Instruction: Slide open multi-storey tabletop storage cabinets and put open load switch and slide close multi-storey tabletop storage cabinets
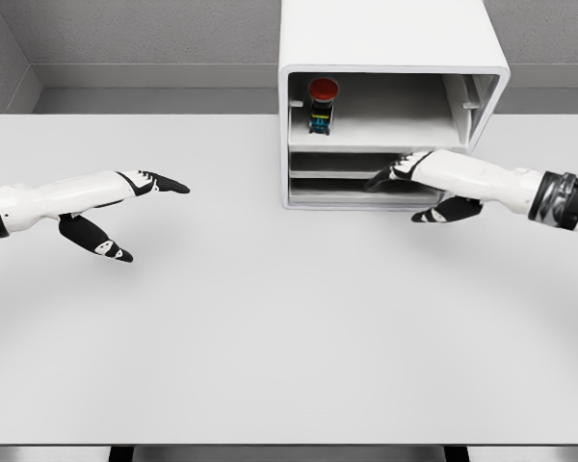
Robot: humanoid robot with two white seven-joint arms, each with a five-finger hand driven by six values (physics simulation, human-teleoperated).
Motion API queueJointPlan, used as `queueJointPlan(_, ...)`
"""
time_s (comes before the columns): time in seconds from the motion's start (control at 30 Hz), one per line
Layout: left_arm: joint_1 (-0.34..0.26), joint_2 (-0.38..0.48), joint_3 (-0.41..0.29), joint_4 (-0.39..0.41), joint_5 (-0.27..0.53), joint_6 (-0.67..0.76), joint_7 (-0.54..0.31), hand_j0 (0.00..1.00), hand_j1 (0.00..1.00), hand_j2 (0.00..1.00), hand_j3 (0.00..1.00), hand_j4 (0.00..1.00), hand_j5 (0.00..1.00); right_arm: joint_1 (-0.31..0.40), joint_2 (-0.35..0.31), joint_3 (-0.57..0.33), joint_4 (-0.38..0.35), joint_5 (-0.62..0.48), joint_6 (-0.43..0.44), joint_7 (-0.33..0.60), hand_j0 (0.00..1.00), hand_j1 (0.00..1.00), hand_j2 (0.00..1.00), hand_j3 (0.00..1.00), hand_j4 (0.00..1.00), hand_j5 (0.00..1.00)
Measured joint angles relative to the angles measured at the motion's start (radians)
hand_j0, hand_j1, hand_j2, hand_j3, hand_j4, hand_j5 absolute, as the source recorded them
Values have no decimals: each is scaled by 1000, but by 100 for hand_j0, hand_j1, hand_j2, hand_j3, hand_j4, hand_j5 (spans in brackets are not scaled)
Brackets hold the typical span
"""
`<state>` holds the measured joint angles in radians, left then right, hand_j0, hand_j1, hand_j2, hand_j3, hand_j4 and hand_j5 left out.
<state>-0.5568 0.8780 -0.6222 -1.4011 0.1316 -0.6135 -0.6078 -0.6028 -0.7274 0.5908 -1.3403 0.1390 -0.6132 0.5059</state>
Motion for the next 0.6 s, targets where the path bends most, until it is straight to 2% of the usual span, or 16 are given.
queueJointPlan(0.13, 0, 1, 1, -3, 0, 0, 0, 100, 100, 100, 100, 100, 100, -28, 25, 7, 43, -5, 3, 7, 82, 82, 82, 82, 82, 82)
queueJointPlan(0.2, 0, 1, 2, -5, 0, 1, 0, 100, 100, 100, 100, 100, 100, -18, 17, 4, 22, -8, 8, 5, 82, 82, 82, 82, 82, 82)
queueJointPlan(0.33, 1, 0, 0, -6, 0, 0, 0, 100, 100, 100, 100, 100, 100, 40, -114, 0, -163, -59, 2, -11, 82, 82, 82, 82, 82, 82)
queueJointPlan(0.4, 3, 0, 0, -7, 0, 0, 0, 100, 100, 100, 100, 100, 100, 49, -175, 0, -228, -84, 1, -17, 82, 82, 82, 82, 82, 82)
queueJointPlan(0.5, 3, 0, -1, -7, 0, 0, 0, 100, 100, 100, 100, 100, 100, 72, -270, -1, -282, -111, 0, -41, 85, 85, 85, 85, 85, 85)
queueJointPlan(0.53, 3, -1, -1, -7, 0, 0, 0, 100, 100, 100, 100, 100, 100, 78, -303, -1, -291, -117, 0, -50, 89, 89, 89, 89, 89, 89)
queueJointPlan(0.57, 3, -1, -1, -7, 0, 0, 0, 100, 100, 100, 100, 100, 100, 95, -332, 1, -297, -121, 0, -58, 99, 99, 99, 99, 99, 99)
queueJointPlan(0.6, 3, -1, -1, -7, -1, 0, 0, 100, 100, 100, 100, 100, 100, 97, -358, 2, -301, -124, 0, -64, 100, 100, 100, 100, 100, 100)
